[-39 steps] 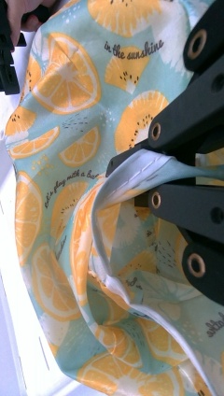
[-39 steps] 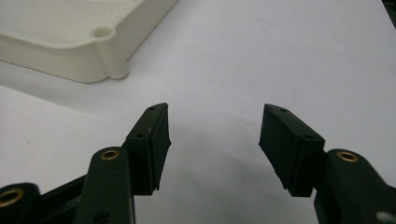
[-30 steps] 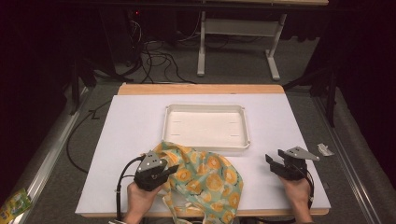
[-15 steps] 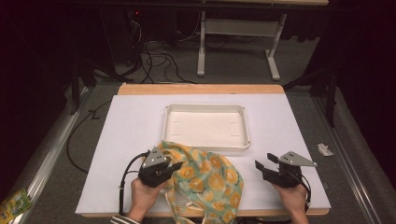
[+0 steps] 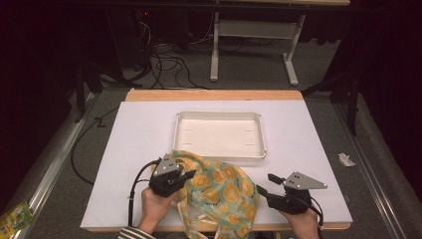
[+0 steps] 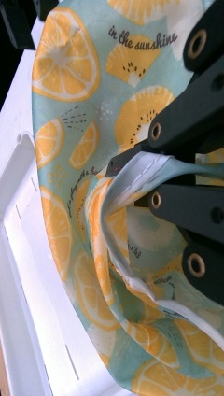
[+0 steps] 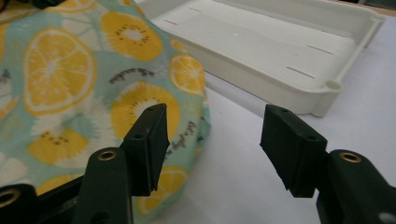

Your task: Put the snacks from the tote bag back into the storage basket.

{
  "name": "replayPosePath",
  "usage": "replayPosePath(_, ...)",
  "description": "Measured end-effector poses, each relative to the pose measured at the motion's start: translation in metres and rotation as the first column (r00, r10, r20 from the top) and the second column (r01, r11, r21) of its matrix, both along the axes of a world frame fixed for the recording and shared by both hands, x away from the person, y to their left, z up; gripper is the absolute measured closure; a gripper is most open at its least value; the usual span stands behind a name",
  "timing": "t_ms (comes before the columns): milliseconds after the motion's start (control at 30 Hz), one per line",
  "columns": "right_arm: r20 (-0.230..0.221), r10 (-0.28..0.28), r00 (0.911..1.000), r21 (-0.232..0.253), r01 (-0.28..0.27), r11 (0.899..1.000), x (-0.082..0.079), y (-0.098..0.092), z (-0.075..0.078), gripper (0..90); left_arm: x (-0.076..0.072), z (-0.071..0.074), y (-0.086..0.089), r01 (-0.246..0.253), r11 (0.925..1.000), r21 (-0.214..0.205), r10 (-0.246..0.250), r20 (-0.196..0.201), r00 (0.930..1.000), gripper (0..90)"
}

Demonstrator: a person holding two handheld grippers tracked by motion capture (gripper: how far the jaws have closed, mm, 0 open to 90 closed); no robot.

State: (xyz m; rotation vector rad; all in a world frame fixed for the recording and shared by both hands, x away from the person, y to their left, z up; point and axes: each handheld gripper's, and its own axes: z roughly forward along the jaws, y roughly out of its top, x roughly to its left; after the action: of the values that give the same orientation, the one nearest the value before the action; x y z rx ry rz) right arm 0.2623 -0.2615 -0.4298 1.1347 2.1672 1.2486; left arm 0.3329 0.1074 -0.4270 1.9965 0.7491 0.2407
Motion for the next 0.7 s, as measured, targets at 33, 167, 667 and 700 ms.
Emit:
replayPosePath(33, 0.000, 0.000, 1.0000, 0.000, 0.000, 1.000, 0.000, 0.000, 0.000, 42.0, 0.000, 0.000, 0.000, 0.000, 1.0000, 0.000, 0.000, 0.000, 1.0000, 90.0)
replayPosePath(167, 0.000, 0.040, 0.9992, 0.018, -0.040, 0.999, -0.006, 0.010, 0.003, 42.0, 0.000, 0.000, 0.000, -0.001, 1.0000, -0.002, 0.001, 0.002, 1.0000, 90.0)
replayPosePath(667, -0.024, 0.167, 0.9857, 0.026, -0.166, 0.986, -0.018, 0.050, 0.006, 41.1, -0.001, 0.001, -0.001, -0.008, 0.9999, -0.007, 0.008, 0.005, 1.0000, 90.0)
replayPosePath(700, -0.024, 0.167, 0.9857, 0.026, -0.166, 0.986, -0.018, 0.050, 0.006, 41.1, -0.001, 0.001, 0.000, -0.009, 0.9999, -0.008, 0.009, 0.005, 1.0000, 90.0)
